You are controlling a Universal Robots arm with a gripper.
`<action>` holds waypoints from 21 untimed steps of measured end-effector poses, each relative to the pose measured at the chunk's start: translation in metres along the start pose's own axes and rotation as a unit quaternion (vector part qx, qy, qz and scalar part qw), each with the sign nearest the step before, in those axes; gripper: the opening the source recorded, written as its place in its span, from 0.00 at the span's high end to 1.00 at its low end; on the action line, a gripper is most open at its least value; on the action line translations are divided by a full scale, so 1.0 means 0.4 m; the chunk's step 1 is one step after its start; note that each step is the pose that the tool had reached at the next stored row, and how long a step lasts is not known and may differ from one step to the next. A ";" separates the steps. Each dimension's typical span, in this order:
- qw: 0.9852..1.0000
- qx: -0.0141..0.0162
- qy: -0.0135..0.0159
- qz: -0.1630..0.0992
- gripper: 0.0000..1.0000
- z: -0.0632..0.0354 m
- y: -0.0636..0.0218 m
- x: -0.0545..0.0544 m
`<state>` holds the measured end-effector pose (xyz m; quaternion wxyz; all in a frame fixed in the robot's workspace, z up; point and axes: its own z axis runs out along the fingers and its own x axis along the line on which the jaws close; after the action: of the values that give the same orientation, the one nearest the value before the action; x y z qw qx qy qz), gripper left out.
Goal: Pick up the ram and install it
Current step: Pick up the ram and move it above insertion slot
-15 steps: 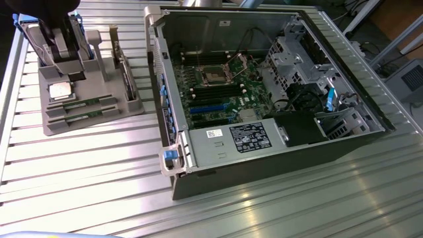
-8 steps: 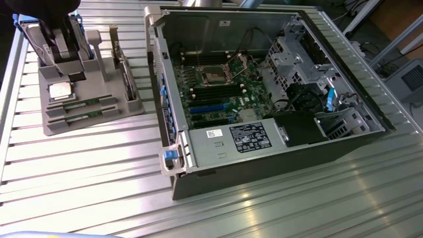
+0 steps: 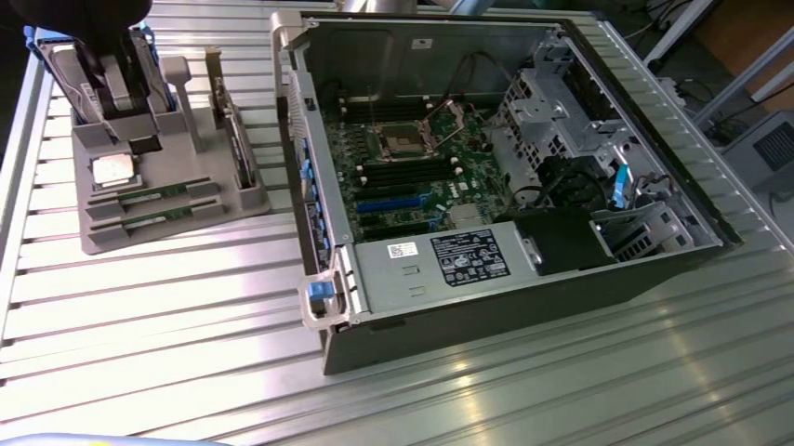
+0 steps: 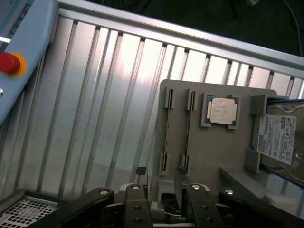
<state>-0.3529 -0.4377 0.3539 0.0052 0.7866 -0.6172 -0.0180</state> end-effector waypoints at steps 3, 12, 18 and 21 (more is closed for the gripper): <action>1.000 0.000 0.000 -0.002 0.64 0.002 0.000 0.000; 1.000 0.000 0.000 -0.004 0.64 0.004 0.000 0.000; 1.000 0.000 0.000 -0.005 0.64 0.007 0.000 0.000; 1.000 0.000 0.000 -0.006 0.64 0.008 0.000 0.000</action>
<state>-0.3529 -0.4377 0.3509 0.0053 0.7904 -0.6123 -0.0180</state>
